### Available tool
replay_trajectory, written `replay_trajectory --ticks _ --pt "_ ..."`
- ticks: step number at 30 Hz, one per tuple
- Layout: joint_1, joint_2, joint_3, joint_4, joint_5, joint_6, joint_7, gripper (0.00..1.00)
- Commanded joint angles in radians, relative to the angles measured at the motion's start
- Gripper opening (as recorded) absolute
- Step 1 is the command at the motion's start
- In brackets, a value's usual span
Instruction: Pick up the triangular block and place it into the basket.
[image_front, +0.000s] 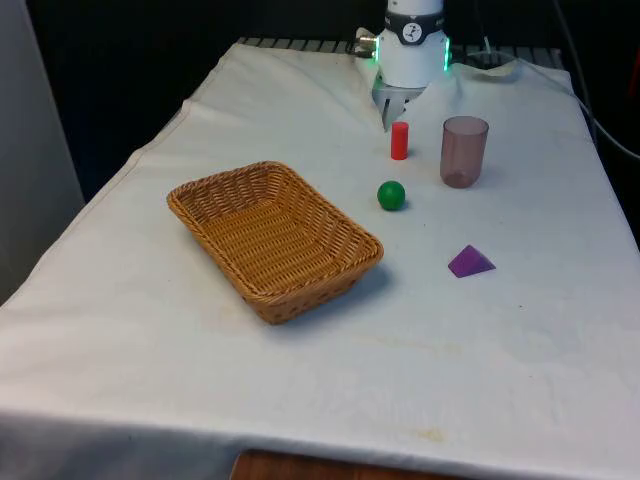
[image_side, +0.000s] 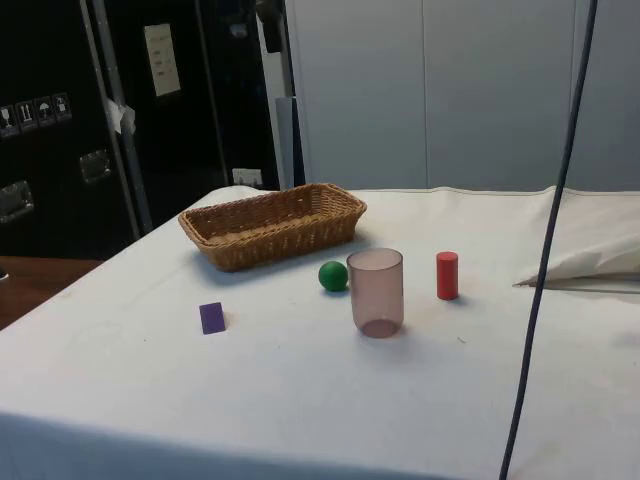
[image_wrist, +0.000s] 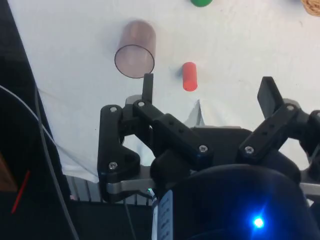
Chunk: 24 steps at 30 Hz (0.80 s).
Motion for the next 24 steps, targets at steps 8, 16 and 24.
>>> replay_trajectory --ticks 8,16,24 --pt "0.009 0.012 0.044 -0.014 -0.018 0.032 0.056 1.00" --pt "0.012 0.047 0.076 -0.011 -0.011 0.076 0.087 1.00" --pt "0.008 0.103 0.097 0.008 0.001 0.120 0.109 1.00"
